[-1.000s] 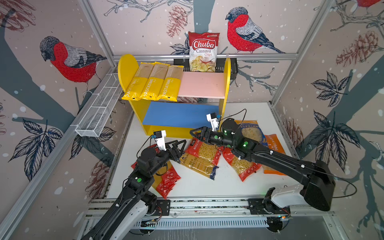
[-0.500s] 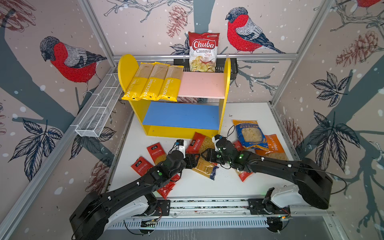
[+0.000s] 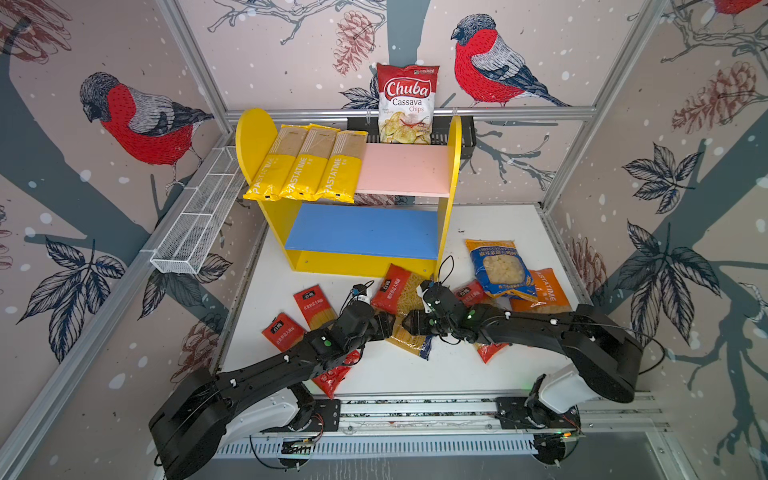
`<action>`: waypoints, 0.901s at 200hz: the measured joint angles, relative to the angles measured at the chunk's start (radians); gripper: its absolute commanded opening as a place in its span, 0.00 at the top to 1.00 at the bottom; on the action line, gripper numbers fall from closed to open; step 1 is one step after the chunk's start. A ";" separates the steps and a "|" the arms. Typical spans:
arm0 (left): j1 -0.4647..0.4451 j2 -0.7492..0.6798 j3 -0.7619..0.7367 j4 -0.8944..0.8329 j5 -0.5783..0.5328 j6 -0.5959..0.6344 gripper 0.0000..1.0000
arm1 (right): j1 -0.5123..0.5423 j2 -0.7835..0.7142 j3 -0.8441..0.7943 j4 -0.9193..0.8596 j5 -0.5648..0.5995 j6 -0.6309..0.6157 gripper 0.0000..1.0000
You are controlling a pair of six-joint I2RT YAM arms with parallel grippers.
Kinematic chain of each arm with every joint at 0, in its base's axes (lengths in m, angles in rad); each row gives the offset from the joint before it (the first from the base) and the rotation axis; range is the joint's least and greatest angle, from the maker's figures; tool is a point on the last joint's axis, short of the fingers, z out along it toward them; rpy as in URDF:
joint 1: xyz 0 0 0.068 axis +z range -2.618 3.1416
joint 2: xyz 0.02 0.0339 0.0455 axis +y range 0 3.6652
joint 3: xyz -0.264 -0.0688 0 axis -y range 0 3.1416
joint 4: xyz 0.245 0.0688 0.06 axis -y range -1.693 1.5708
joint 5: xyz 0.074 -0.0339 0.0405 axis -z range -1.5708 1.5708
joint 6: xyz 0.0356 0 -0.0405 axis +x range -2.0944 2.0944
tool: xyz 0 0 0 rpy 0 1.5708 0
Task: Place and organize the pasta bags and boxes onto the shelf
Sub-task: 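Open the right gripper and lower both grippers toward the Moli Pasta pack, then grasp the blue-labelled Moli Pasta spaghetti pack with both grippers and tilt it upright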
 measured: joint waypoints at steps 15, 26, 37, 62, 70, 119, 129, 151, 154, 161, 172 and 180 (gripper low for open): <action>0.000 0.000 -0.016 0.003 0.013 -0.013 0.33 | -0.002 0.001 -0.006 -0.009 -0.007 -0.014 0.35; 0.000 0.000 -0.025 0.004 0.014 -0.024 0.33 | -0.002 0.006 -0.009 -0.018 -0.013 -0.016 0.35; 0.000 -0.002 -0.034 0.007 0.014 -0.034 0.33 | 0.001 0.014 -0.010 -0.026 -0.021 -0.016 0.35; 0.000 -0.019 -0.054 0.006 0.016 -0.041 0.33 | 0.039 0.040 -0.009 -0.027 -0.037 -0.015 0.36; 0.002 -0.029 -0.056 0.001 0.013 -0.041 0.33 | 0.055 0.050 -0.006 -0.027 -0.046 -0.011 0.36; 0.092 -0.118 -0.055 -0.029 0.013 -0.029 0.36 | 0.078 0.088 0.012 0.000 -0.118 0.014 0.37; 0.097 -0.132 -0.055 -0.044 0.014 -0.027 0.38 | 0.064 0.101 0.023 0.006 -0.132 0.014 0.37; 0.101 -0.153 -0.064 -0.076 0.014 -0.031 0.44 | 0.043 0.142 0.062 0.018 -0.144 0.011 0.37; 0.101 -0.156 -0.067 -0.079 0.014 -0.031 0.45 | 0.040 0.151 0.069 0.021 -0.146 0.009 0.37; 0.101 -0.163 -0.075 -0.089 0.013 -0.031 0.46 | 0.037 0.168 0.082 0.029 -0.153 0.007 0.38; 0.101 -0.177 -0.094 -0.101 0.013 -0.040 0.47 | 0.033 0.203 0.107 0.058 -0.170 0.001 0.39; 0.101 -0.185 -0.109 -0.106 0.013 -0.045 0.47 | 0.033 0.227 0.124 0.077 -0.188 -0.008 0.41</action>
